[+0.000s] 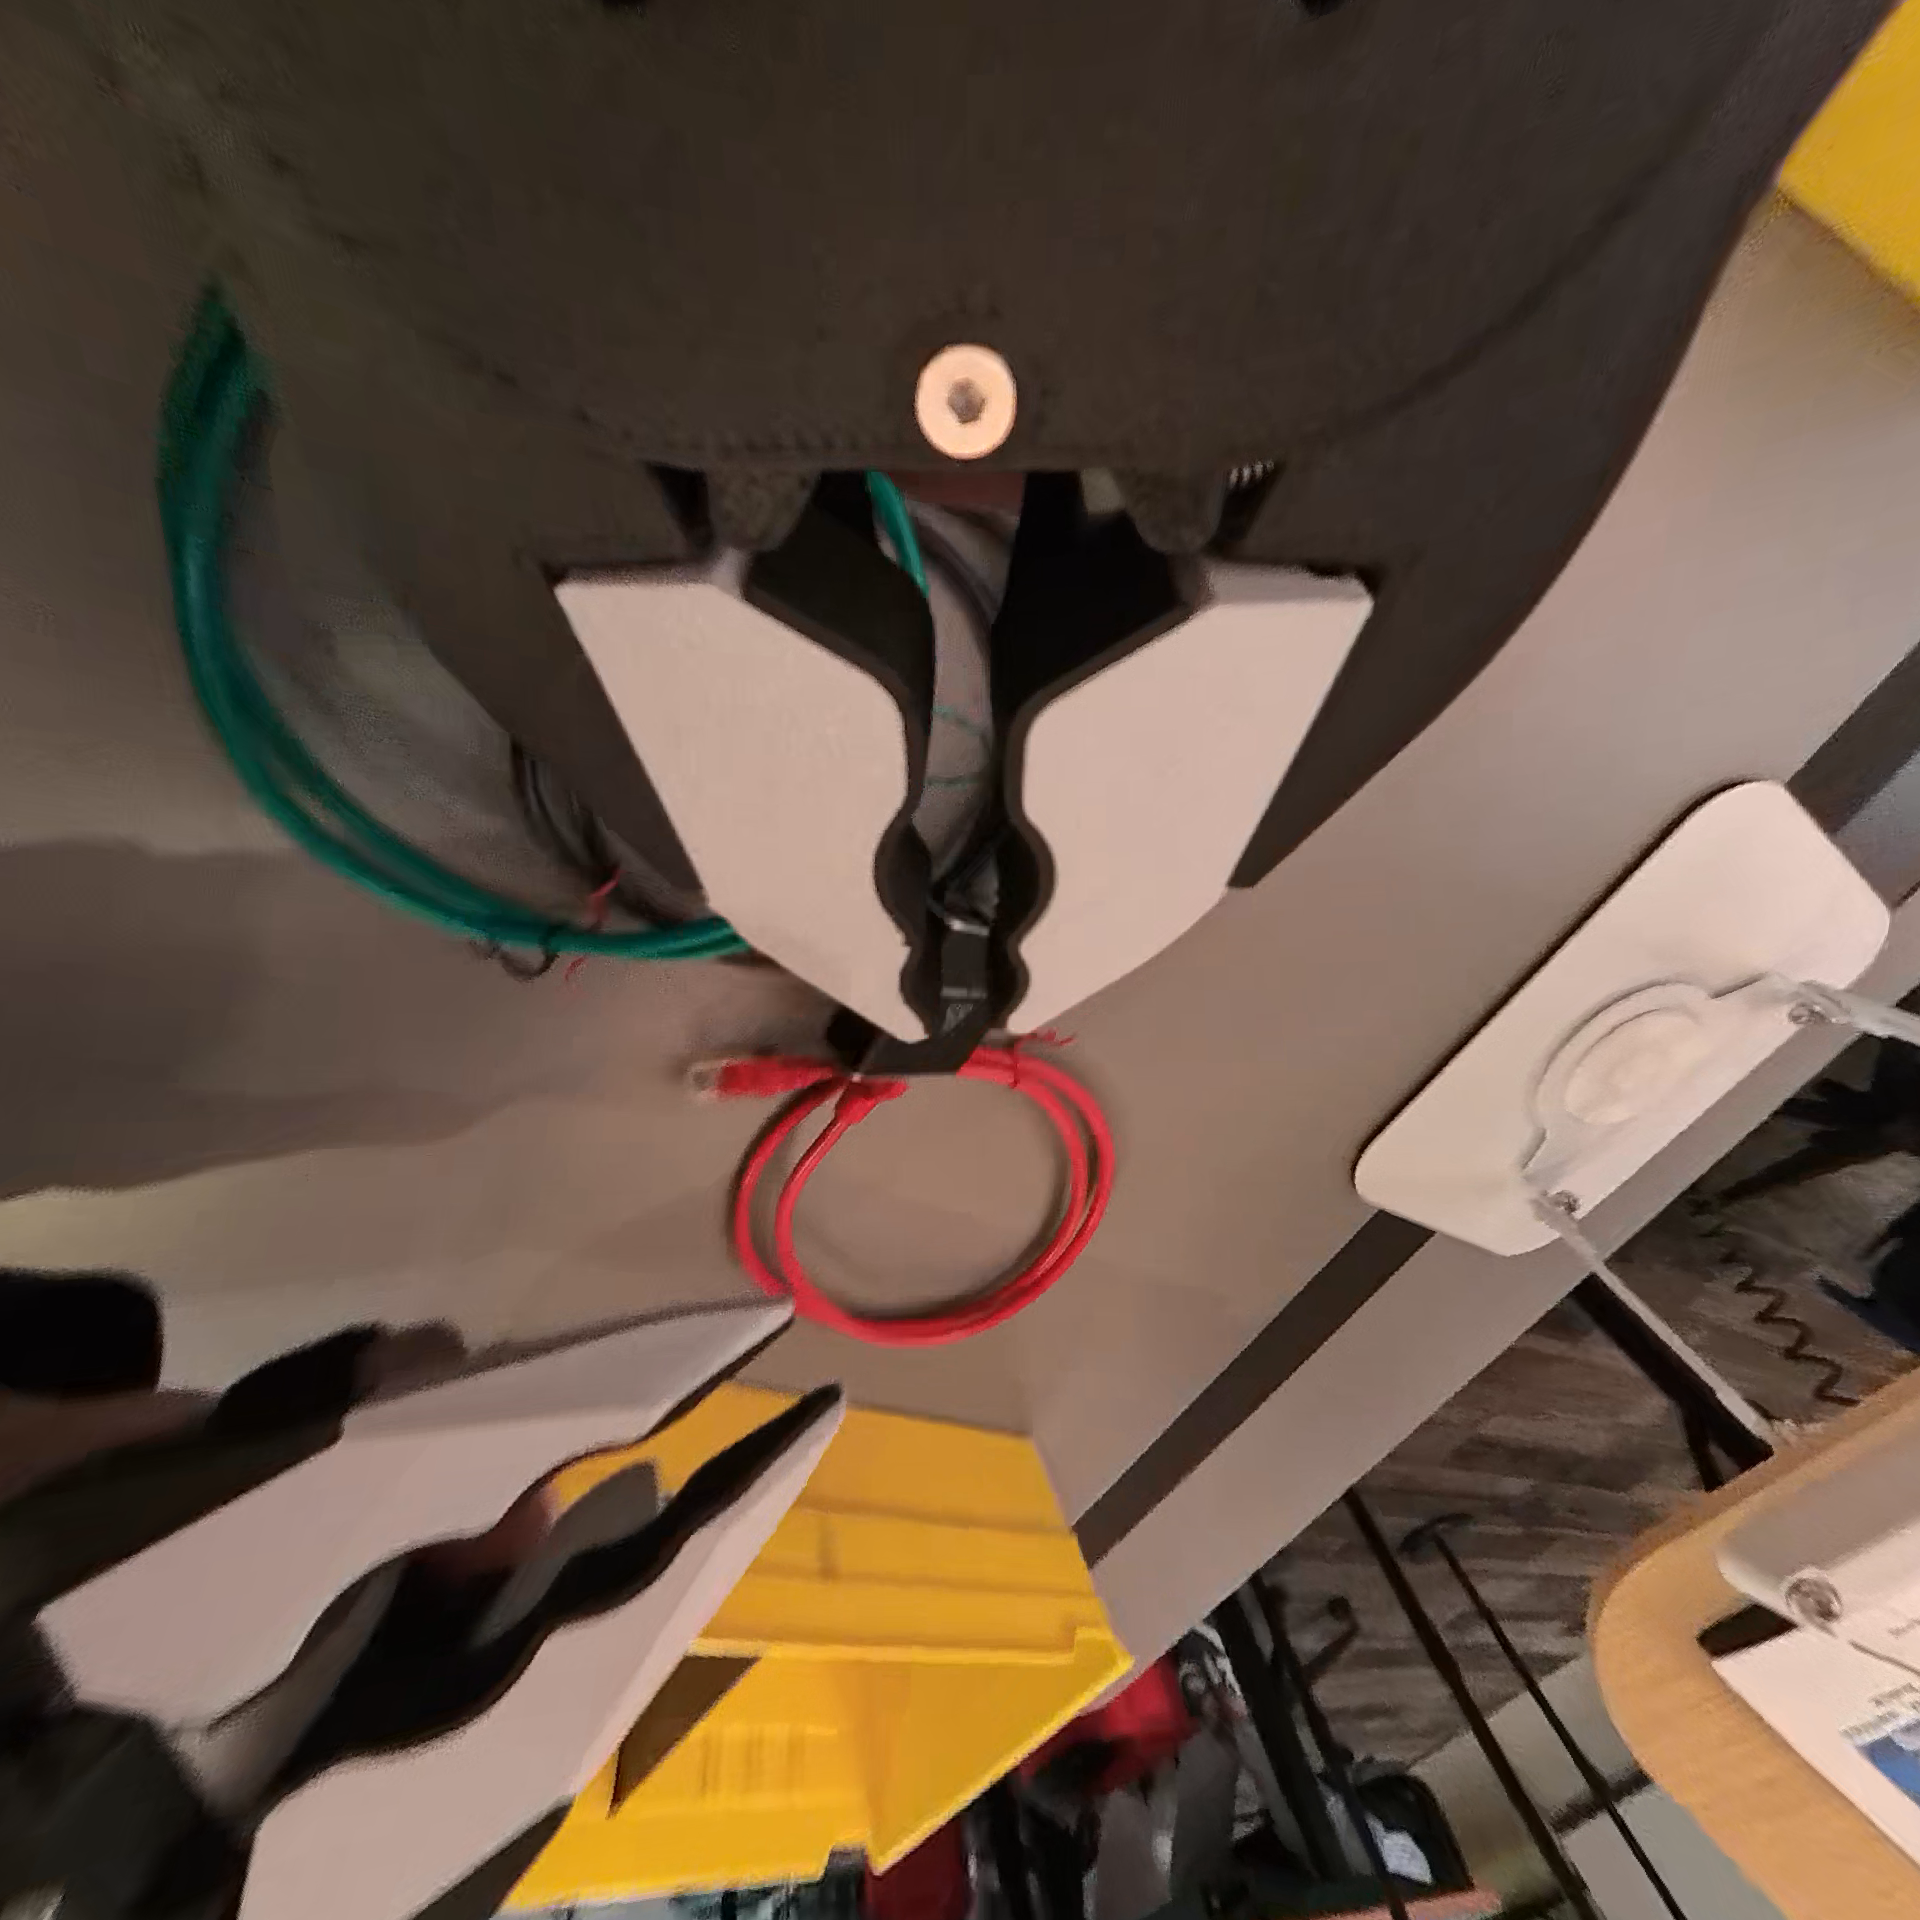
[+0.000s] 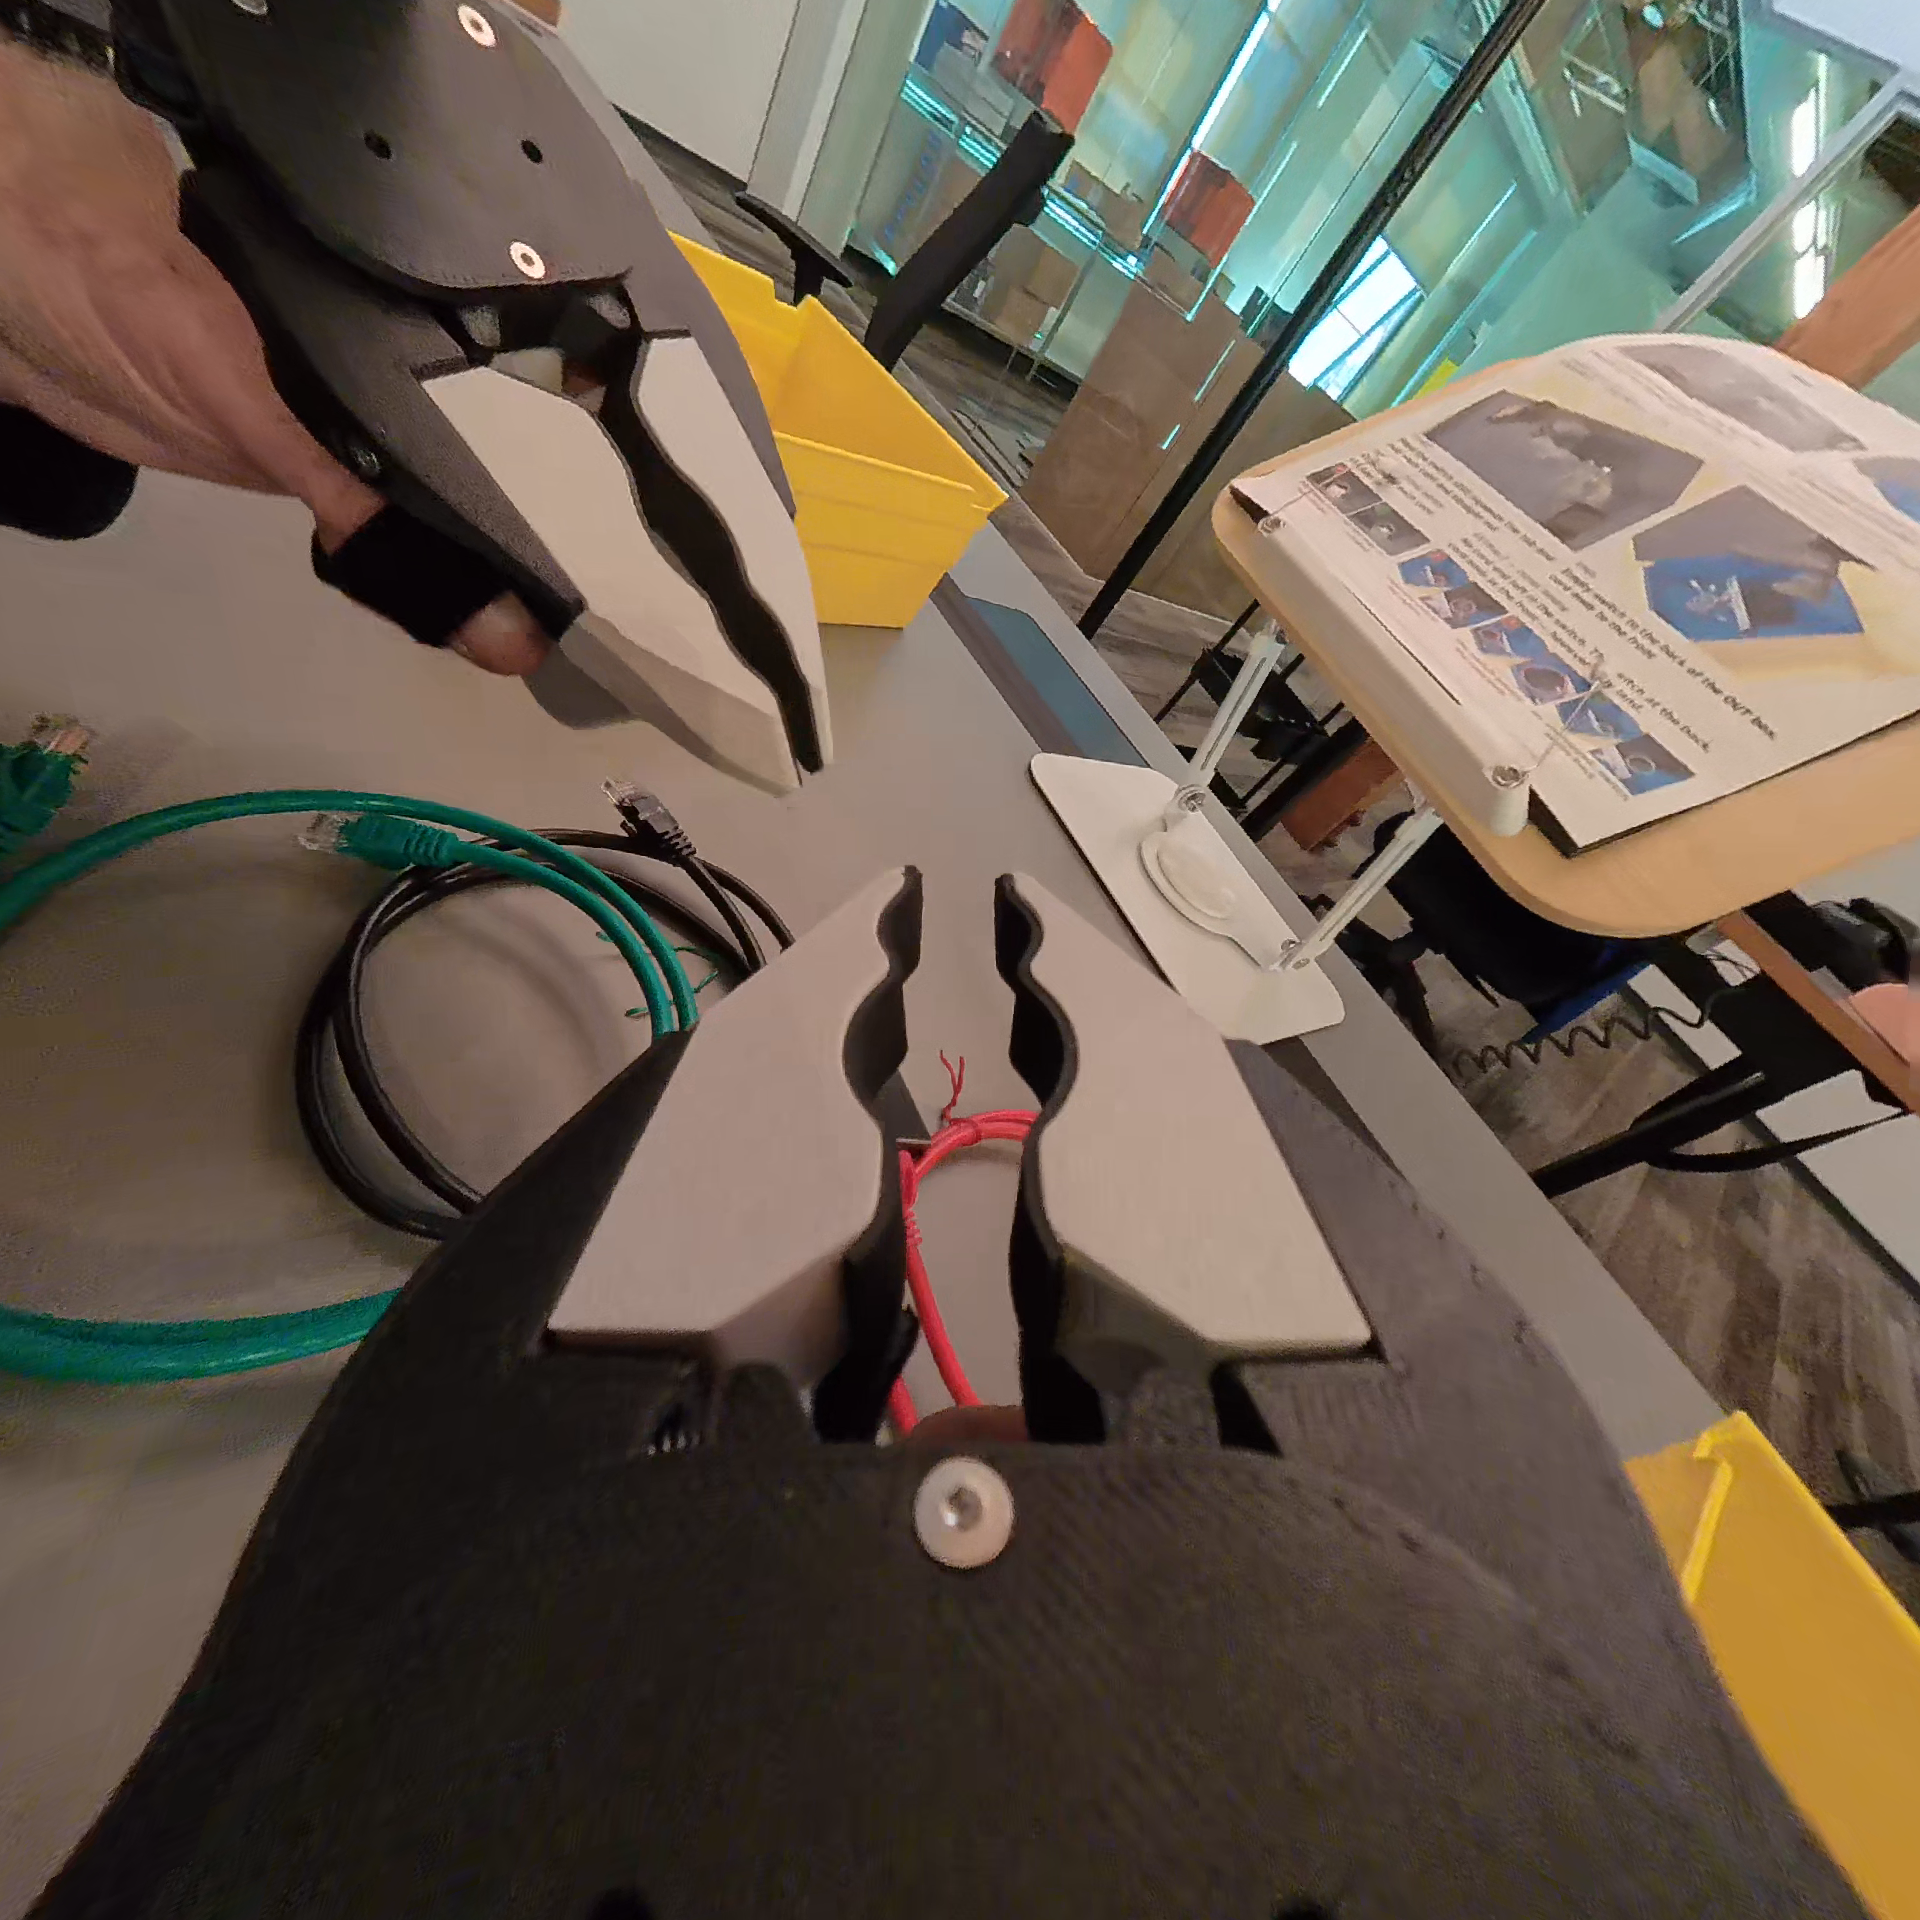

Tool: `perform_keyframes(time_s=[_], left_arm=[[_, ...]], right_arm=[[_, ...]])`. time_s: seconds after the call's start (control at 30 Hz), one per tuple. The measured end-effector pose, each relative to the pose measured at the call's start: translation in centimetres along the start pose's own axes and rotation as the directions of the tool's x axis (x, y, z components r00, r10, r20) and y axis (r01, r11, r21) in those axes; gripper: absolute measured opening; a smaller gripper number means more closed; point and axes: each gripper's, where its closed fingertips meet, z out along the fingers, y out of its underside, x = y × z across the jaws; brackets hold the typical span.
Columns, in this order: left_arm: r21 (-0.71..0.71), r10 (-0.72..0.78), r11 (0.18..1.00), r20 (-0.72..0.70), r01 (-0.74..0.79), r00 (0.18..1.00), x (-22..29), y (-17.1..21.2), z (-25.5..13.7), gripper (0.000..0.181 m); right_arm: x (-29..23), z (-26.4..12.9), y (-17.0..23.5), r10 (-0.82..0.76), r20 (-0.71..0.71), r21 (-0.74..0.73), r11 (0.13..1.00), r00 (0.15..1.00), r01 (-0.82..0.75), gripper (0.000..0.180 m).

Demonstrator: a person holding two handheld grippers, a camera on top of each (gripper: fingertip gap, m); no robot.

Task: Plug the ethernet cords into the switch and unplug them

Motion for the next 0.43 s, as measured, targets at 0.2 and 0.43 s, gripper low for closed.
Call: perform_keyframes(time_s=[0.2, 0.43], left_arm=[[-0.208, 0.084, 0.973, -0.064, -0.096, 0.994, 0.2, 3.4, -0.4, 0.021], [-0.366, -0.043, 0.930, -0.049, 0.022, 0.998, 0.1, 7.0, 0.9, 0.026]], right_arm=[[-0.6, 0.3, 0.8, 0.037, 0.036, -0.017, 0.999, 0.999, -0.036, 0.012], [-1.3, 0.9, 1.8, 0.085, 0.065, -0.034, 0.996, 0.994, -0.083, 0.011]])
